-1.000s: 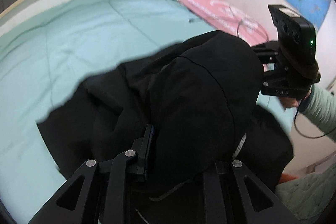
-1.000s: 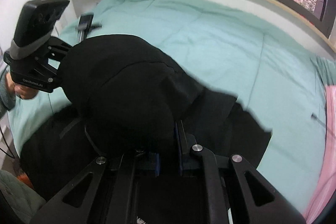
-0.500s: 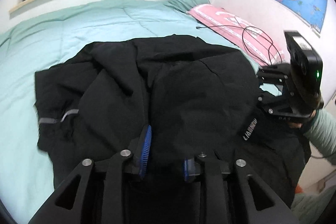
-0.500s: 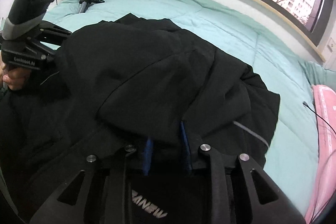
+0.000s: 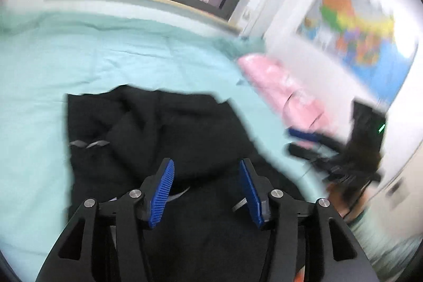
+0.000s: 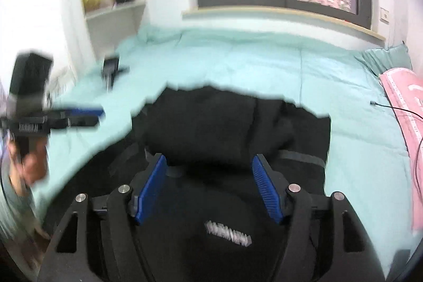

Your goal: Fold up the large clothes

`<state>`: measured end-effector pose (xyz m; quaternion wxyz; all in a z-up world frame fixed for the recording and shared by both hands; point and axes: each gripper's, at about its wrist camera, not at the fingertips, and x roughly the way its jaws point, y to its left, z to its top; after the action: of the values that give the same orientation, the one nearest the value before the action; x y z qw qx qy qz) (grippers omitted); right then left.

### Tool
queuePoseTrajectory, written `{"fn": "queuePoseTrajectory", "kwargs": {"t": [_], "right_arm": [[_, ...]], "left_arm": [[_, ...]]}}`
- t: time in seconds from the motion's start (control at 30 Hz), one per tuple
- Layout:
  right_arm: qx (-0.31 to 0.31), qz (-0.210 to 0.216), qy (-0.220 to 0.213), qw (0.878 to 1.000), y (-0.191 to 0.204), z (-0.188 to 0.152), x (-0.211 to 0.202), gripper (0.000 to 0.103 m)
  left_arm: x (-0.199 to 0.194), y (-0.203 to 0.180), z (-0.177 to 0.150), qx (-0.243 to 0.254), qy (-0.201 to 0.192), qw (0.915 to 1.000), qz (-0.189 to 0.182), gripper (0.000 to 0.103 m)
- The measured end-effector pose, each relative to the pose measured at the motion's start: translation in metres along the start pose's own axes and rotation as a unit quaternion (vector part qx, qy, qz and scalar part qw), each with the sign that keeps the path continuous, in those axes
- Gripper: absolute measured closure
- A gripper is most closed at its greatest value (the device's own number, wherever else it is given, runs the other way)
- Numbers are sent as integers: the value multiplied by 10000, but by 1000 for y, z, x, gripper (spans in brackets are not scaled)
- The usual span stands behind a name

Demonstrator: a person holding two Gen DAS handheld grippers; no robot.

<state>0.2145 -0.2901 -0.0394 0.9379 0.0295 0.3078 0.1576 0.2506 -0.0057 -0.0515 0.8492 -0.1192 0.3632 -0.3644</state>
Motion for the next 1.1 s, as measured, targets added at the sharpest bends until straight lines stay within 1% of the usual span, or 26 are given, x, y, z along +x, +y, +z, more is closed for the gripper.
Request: {"fn": "queuePoseTrajectory", "kwargs": {"t": [0.03,0.1,0.13,0.17,0.2,0.23,0.27,0.3,0.33,0.37,0.4,0.43,0.47,0.5,0.6,0.67,0.73,0.77,0.83,0.9,0.93,0.97,1.0,1.03,1.07,1.1], "right_arm": [[152,-83,27,9998,-1,18,9,33],[449,-10,118,9989,-5,41,32,33],[573,90,168,9982,-7,49,44,33],[752,190,310,9965,-11,55,65,34],[838,170,475,9952,-15,55,81,35],[904,113,679,9935,-17,52,96,42],[977,48,1041,9897,-22,44,120,50],[1054,20,1464,9836,-28,30,144,50],[1152,34,1858,9758,-36,14,167,50],[1248,70,2187,9677,-44,-3,188,50],[1284,88,2272,9653,-47,-17,197,50],[1270,103,2236,9663,-48,-27,199,51],[1208,98,2107,9700,-47,-33,198,51],[1189,70,2037,9718,-45,-33,195,51],[1018,-19,1865,9772,-36,-28,183,49],[768,-46,1665,9830,-24,-23,163,49],[532,11,1410,9886,-12,-18,141,49],[366,7,1164,9925,-3,-17,122,47],[205,13,994,9948,5,-19,107,46],[140,-87,1106,9937,10,-27,111,46],[119,-144,1286,9915,11,-34,121,47],[103,-205,1501,9884,12,-43,137,47],[132,-240,1687,9853,1,-51,148,47],[218,-232,1902,9812,-4,-64,163,46],[365,-157,1863,9817,-10,-77,175,45],[406,-83,1696,9846,-18,-82,166,45]], "left_arm": [[9,5,9,-205,10,9998,-49,50],[32,17,21,-455,81,9989,-92,50],[46,23,24,-516,151,9984,-164,50],[60,30,24,-611,235,9976,-204,50],[76,40,21,-757,386,9962,-208,50],[94,53,15,-948,614,9933,-223,50],[110,66,5,-1135,839,9894,-330,50],[122,75,-3,-1235,1004,9869,-263,50],[137,85,-14,-1284,1220,9842,-1,54],[151,93,-26,-1305,1427,9810,157,62],[160,101,-35,-1362,1488,9793,165,63],[160,105,-39,-1423,1407,9797,92,63],[159,105,-39,-1425,1358,9804,55,64],[156,103,-38,-1395,1327,9813,51,64],[147,87,-33,-1096,1284,9854,205,63],[129,68,-33,-742,1199,9897,264,63],[113,52,-35,-501,1053,9930,185,63],[105,47,-37,-426,971,9942,171,62],[95,41,-44,-378,814,9958,190,57],[102,47,-53,-500,874,9942,375,56],[114,58,-58,-629,1055,9910,535,56],[129,72,-64,-844,1345,9850,675,56],[142,82,-70,-1042,1555,9795,746,56],[154,95,-78,-1277,1661,9752,721,56],[156,100,-81,-1320,1561,9769,629,55],[155,102,-83,-1268,1448,9798,538,55]]}}
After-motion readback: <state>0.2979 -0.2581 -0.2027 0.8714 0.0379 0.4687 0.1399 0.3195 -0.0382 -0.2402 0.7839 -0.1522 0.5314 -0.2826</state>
